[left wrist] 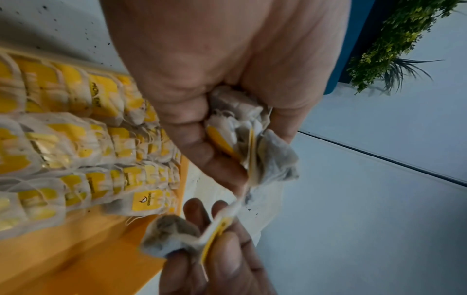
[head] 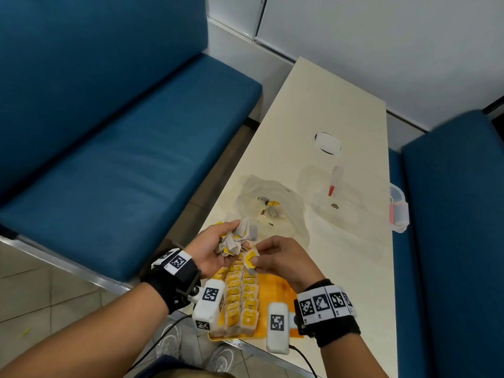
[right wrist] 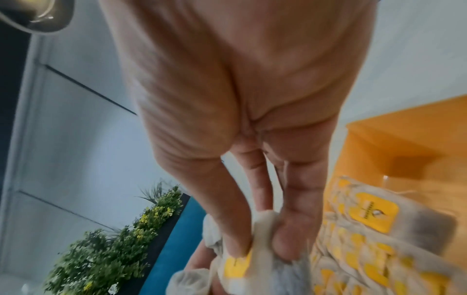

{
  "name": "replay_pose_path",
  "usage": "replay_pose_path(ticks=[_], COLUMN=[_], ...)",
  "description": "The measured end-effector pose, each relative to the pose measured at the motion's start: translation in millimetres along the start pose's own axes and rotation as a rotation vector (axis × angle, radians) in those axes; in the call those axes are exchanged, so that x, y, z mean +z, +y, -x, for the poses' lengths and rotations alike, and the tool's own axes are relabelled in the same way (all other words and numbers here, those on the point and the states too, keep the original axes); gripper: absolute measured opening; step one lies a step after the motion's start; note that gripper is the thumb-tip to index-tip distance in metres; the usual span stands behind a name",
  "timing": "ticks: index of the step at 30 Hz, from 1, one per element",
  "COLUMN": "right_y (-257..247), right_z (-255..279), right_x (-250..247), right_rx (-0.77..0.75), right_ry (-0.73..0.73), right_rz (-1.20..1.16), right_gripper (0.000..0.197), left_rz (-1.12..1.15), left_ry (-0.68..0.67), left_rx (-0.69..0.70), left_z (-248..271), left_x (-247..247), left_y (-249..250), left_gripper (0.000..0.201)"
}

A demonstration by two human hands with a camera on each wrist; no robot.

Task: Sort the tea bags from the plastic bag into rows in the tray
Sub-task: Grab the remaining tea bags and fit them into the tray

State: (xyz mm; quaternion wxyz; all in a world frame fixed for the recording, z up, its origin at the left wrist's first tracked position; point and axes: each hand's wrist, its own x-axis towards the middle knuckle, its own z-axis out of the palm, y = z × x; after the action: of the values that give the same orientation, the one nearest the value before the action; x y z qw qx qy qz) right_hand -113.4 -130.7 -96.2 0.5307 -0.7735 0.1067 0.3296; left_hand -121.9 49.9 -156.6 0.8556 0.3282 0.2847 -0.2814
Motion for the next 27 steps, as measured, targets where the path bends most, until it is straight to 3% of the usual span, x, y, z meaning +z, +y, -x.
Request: replay_pose_path(ticks=[6,15,20,27], right_y=[14.3,36.1,44.3,51.5], right_z=[-2.8,-2.5,-3.0,-12.8], right_x=[-6.0,-25.5,-40.2,-34.2], right_rx=[-0.122,-0.278,-0.172,-0.002], right_ry=[0.034,0.216,0.214,0.12], right_rz=[0.063,0.44,0.4,0.704], right_gripper=[0.009,0.015,0.022,0.024], left_rz=[-0.002,-0.042,-0.013,-0.014], left_ry=[-0.011,0.032,0.026,0.017], left_rx=[0.022,0.056,0.07,0.082], left_z=[-1.5,-0.9,-0.2,-0.5], left_x=[2.4,-4.5,-10.6,-13.4], left_y=[-0.2,2.6,1.8,-3.6], left_gripper=[0.031,0.029,0.034,0.034])
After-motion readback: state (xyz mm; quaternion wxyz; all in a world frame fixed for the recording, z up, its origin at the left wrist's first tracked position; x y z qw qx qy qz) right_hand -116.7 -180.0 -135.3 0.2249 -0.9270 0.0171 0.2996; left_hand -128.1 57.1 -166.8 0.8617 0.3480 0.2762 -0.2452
